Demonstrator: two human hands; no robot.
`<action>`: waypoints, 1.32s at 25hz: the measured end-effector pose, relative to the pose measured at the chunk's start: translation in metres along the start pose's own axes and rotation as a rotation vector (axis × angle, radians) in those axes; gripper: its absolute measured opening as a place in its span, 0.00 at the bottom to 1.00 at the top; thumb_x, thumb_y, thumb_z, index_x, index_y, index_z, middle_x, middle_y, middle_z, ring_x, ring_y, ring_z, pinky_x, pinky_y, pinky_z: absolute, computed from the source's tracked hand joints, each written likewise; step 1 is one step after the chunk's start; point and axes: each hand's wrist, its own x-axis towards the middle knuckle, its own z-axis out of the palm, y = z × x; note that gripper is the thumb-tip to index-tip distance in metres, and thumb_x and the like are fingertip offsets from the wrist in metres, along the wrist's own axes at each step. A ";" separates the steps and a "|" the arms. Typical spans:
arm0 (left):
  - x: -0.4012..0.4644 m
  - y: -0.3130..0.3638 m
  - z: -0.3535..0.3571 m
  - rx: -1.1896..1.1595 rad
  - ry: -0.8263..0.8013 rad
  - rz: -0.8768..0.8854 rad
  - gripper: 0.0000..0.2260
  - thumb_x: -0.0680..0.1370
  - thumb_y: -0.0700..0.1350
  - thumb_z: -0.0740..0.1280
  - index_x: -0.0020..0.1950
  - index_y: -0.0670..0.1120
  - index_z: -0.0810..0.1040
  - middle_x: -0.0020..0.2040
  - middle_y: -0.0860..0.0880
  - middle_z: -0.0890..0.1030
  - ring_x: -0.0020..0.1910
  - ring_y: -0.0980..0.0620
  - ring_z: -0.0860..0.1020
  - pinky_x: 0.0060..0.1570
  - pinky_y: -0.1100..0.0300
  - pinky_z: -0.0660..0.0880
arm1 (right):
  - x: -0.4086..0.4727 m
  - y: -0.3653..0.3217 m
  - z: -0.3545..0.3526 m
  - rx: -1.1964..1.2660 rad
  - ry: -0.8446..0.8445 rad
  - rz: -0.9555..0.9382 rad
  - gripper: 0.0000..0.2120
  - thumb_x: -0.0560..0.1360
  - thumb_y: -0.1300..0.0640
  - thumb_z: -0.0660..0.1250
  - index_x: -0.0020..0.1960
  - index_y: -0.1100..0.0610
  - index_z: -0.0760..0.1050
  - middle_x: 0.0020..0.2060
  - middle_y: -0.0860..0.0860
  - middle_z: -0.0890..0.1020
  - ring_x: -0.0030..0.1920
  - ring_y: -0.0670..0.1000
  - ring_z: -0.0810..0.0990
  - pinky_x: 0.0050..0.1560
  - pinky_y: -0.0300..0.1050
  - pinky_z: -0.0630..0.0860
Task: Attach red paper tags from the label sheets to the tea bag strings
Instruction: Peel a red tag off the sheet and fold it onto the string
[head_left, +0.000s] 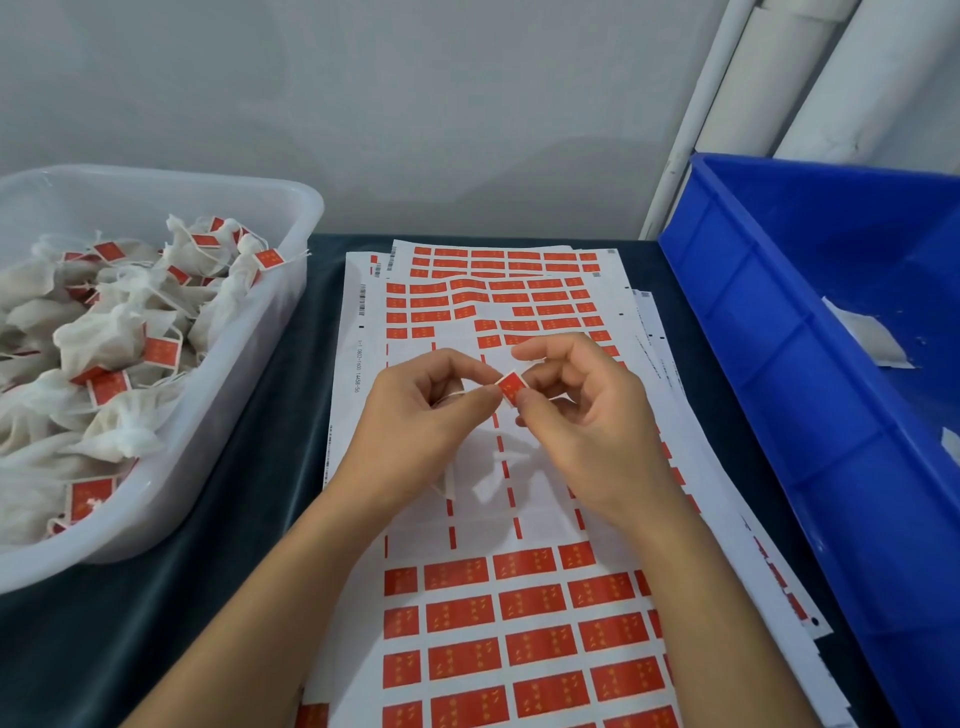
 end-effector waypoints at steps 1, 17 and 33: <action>0.000 0.000 0.001 0.016 0.004 0.007 0.05 0.79 0.48 0.73 0.44 0.55 0.86 0.29 0.55 0.77 0.29 0.60 0.74 0.33 0.70 0.73 | 0.000 0.000 0.000 -0.002 0.001 -0.001 0.13 0.79 0.57 0.73 0.59 0.44 0.78 0.45 0.41 0.84 0.50 0.46 0.84 0.51 0.39 0.83; -0.004 0.004 0.003 0.004 -0.027 0.047 0.07 0.80 0.47 0.72 0.43 0.54 0.86 0.28 0.57 0.76 0.29 0.60 0.73 0.33 0.70 0.72 | 0.000 0.000 0.002 -0.042 -0.007 0.016 0.05 0.81 0.56 0.69 0.48 0.46 0.80 0.41 0.40 0.83 0.47 0.45 0.83 0.46 0.35 0.81; -0.005 0.004 0.005 -0.042 -0.034 0.042 0.07 0.80 0.48 0.71 0.43 0.55 0.85 0.33 0.53 0.81 0.32 0.60 0.76 0.36 0.70 0.74 | -0.001 -0.006 -0.001 0.201 -0.027 0.189 0.05 0.81 0.58 0.69 0.50 0.52 0.83 0.41 0.46 0.86 0.45 0.49 0.87 0.43 0.40 0.84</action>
